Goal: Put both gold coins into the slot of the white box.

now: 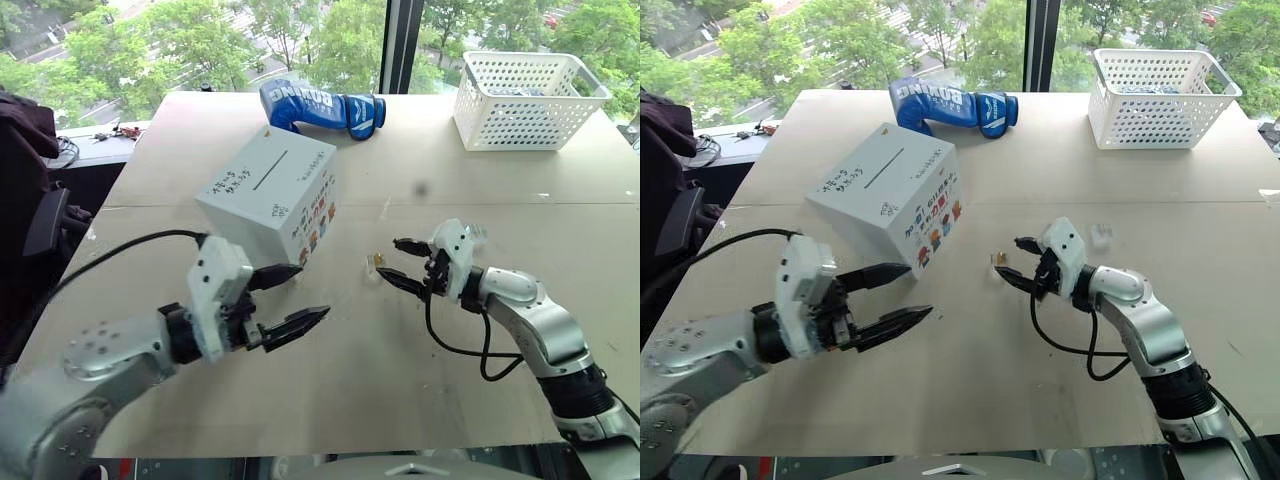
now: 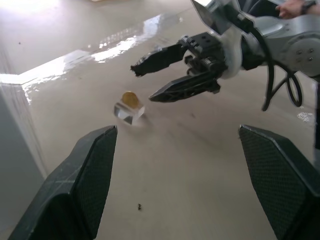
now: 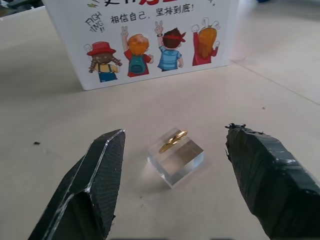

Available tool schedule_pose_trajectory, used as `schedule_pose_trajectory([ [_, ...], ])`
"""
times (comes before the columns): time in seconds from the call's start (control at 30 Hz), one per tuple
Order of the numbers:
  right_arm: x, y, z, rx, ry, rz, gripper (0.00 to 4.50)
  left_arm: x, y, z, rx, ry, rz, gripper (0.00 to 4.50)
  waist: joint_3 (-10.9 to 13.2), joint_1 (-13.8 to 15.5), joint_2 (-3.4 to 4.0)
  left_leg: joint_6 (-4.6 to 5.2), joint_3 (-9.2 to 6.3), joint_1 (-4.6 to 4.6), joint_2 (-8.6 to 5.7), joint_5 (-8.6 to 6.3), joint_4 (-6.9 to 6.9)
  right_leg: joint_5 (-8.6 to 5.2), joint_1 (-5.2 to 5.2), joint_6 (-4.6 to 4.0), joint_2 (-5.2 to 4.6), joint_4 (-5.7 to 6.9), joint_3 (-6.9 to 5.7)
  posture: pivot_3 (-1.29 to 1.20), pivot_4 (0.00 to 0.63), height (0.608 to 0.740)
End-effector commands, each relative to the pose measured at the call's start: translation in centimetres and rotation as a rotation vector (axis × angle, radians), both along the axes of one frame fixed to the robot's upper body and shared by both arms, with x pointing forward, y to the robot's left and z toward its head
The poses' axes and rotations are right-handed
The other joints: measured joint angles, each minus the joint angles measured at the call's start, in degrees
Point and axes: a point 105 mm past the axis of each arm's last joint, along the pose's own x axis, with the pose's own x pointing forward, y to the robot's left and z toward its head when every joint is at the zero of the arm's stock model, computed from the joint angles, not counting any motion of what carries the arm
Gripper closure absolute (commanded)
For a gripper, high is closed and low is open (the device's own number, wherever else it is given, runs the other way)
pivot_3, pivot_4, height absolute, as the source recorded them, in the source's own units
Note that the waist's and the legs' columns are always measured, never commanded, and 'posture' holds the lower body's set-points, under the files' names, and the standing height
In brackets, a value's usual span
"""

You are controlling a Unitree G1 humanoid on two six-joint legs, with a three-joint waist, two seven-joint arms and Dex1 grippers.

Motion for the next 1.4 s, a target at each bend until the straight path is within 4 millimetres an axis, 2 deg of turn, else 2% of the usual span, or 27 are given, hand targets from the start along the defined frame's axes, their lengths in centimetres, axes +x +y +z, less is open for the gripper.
schedule_pose_trajectory([
  [0.03, -0.9, -2.1, 1.8, 0.096, -0.084, 0.005, 1.0, 3.2, -1.5, -1.0, -0.034, -0.119, 0.17, 0.56, -0.04, 0.66, 0.01, 0.01, -0.03, 0.0, -0.08, 0.0, 0.0, 0.03, 0.02, 0.06, -0.01, 0.01, -0.02, 0.0, 0.15, 0.74],
  [0.13, -1.9, -4.1, 2.3, 0.123, -0.09, 0.037, 1.0, 4.2, -3.3, -2.7, -0.041, -0.126, 0.19, 0.56, -0.07, 0.75, 0.01, 0.03, -0.12, -0.04, -0.21, -0.01, 0.01, 0.09, 0.06, 0.16, -0.02, -0.01, 0.01, 0.0, 0.15, 0.74],
  [0.3, -3.2, -8.1, 3.2, 0.105, -0.085, 0.059, 1.0, 6.4, -4.2, -4.3, -0.069, -0.137, 0.294, 0.56, -0.07, 0.3, 0.05, 0.35, -0.02, -0.06, -0.13, -0.19, 0.02, 0.09, 0.0, 0.17, -0.03, -0.05, 0.13, 0.0, 0.15, 0.74],
  [0.5, -4.9, -10.7, 3.3, 0.067, -0.043, 0.088, 1.0, 6.3, -6.9, -5.7, -0.048, -0.152, 0.188, 0.56, -0.09, 0.44, 0.08, 0.4, -0.08, -0.04, 0.05, -0.21, 0.02, 0.09, 0.01, 0.17, 0.06, 0.0, 0.04, 0.0, 0.15, 0.74],
  [0.73, -6.4, -11.2, 3.3, 0.064, 0.012, 0.102, 1.0, 6.4, -8.3, -5.9, -0.033, -0.194, 0.202, 0.56, -0.09, 0.48, 0.08, 0.42, -0.03, -0.06, 0.01, -0.22, 0.04, 0.09, 0.01, 0.18, -0.01, -0.02, 0.09, 0.0, 0.15, 0.74],
  [0.97, -6.4, -11.1, 4.7, 0.055, 0.011, 0.129, 1.0, 6.1, -10.4, -7.4, 0.013, -0.185, 0.206, 0.56, -0.09, 0.49, 0.07, 0.42, -0.04, -0.06, 0.01, -0.22, 0.05, 0.09, 0.01, 0.19, -0.01, -0.02, 0.08, 0.0, 0.15, 0.74],
  [1.07, -6.3, -10.8, 5.4, 0.057, -0.01, 0.136, 1.0, 6.7, -10.7, -7.2, 0.002, -0.183, 0.242, 0.56, -0.09, 0.48, 0.07, 0.42, -0.05, -0.06, 0.02, -0.22, 0.06, 0.09, 0.01, 0.19, 0.01, -0.01, 0.06, 0.0, 0.15, 0.74],
  [1.23, -6.4, -11.1, 5.5, 0.04, -0.011, 0.136, 1.0, 7.7, -11.2, -7.3, 0.017, -0.154, 0.325, 0.56, -0.1, 0.72, 0.06, 0.43, -0.1, -0.11, -0.01, -0.23, 0.08, 0.09, 0.01, 0.19, -0.01, -0.03, -0.01, 0.0, 0.15, 0.74],
  [1.4, -6.2, -11.0, 5.8, 0.049, -0.013, 0.134, 1.0, 7.9, -11.9, -6.4, 0.029, -0.205, 0.338, 0.56, -0.1, 0.63, 0.06, 0.44, -0.11, -0.11, -0.03, -0.23, 0.09, 0.1, 0.01, 0.2, -0.01, -0.02, -0.01, 0.0, 0.15, 0.74],
])
